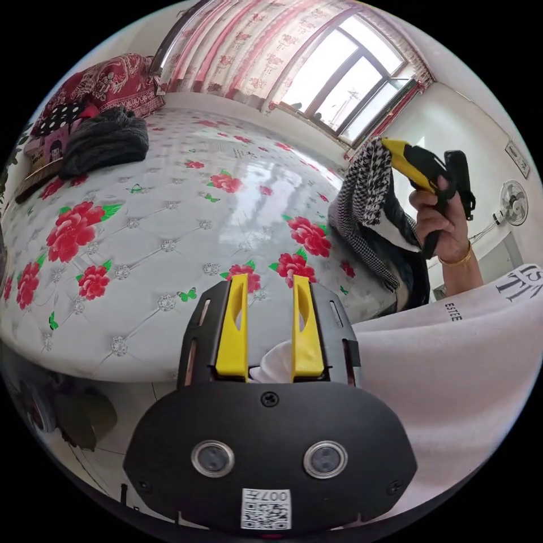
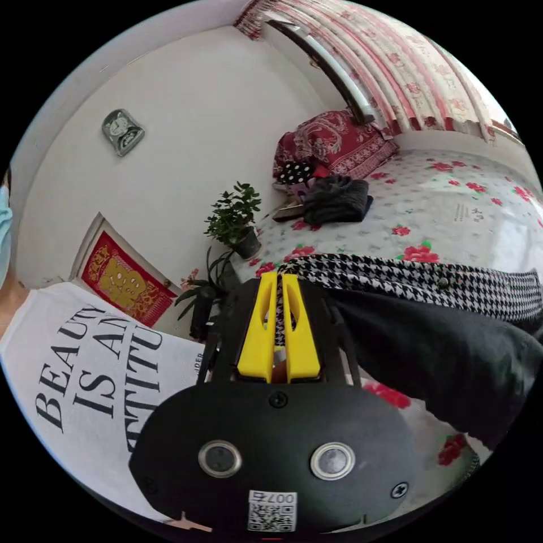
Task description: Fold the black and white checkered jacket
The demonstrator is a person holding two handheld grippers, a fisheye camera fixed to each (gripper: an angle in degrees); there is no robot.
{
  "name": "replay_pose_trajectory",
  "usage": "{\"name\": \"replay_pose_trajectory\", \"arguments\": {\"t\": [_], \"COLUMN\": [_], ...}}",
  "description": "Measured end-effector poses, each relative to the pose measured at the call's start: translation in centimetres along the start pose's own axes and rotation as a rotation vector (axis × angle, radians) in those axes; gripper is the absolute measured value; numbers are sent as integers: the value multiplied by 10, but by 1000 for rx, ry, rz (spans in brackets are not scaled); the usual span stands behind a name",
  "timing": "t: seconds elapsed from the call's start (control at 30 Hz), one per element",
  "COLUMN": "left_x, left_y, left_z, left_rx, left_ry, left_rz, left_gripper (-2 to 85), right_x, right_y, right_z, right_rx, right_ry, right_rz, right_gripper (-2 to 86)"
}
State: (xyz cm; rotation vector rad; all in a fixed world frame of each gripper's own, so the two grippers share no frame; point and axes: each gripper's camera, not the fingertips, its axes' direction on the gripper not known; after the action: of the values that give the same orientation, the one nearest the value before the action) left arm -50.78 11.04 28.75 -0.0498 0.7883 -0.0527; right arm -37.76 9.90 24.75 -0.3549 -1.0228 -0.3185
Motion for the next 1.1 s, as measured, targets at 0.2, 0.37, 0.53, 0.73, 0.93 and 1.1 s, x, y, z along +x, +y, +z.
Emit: {"name": "replay_pose_trajectory", "arguments": {"t": [0.2, 0.37, 0.53, 0.73, 0.93, 1.1], "left_x": [-43, -94, -123, -127, -125, -124], "left_y": [4, 32, 55, 47, 25, 17], "left_z": [-38, -61, -74, -72, -69, -67], "left_rx": [84, 48, 43, 47, 10, -26], "left_ry": [-108, -156, -137, -50, -30, -55], "left_rz": [-144, -274, -386, -396, -388, -379], "left_gripper": [115, 116, 120, 135, 135, 132], "right_x": [-77, -24, 73, 128, 182, 146], "right_y": [-52, -38, -3, -8, -3, -38], "right_z": [171, 157, 129, 169, 207, 40], "right_rx": [-335, -240, -244, -383, -560, -72], "right_ry": [-475, -12, 530, 790, 755, 791], "right_rz": [-210, -104, 148, 169, 370, 360], "right_gripper": [33, 61, 86, 85, 26, 8]}}
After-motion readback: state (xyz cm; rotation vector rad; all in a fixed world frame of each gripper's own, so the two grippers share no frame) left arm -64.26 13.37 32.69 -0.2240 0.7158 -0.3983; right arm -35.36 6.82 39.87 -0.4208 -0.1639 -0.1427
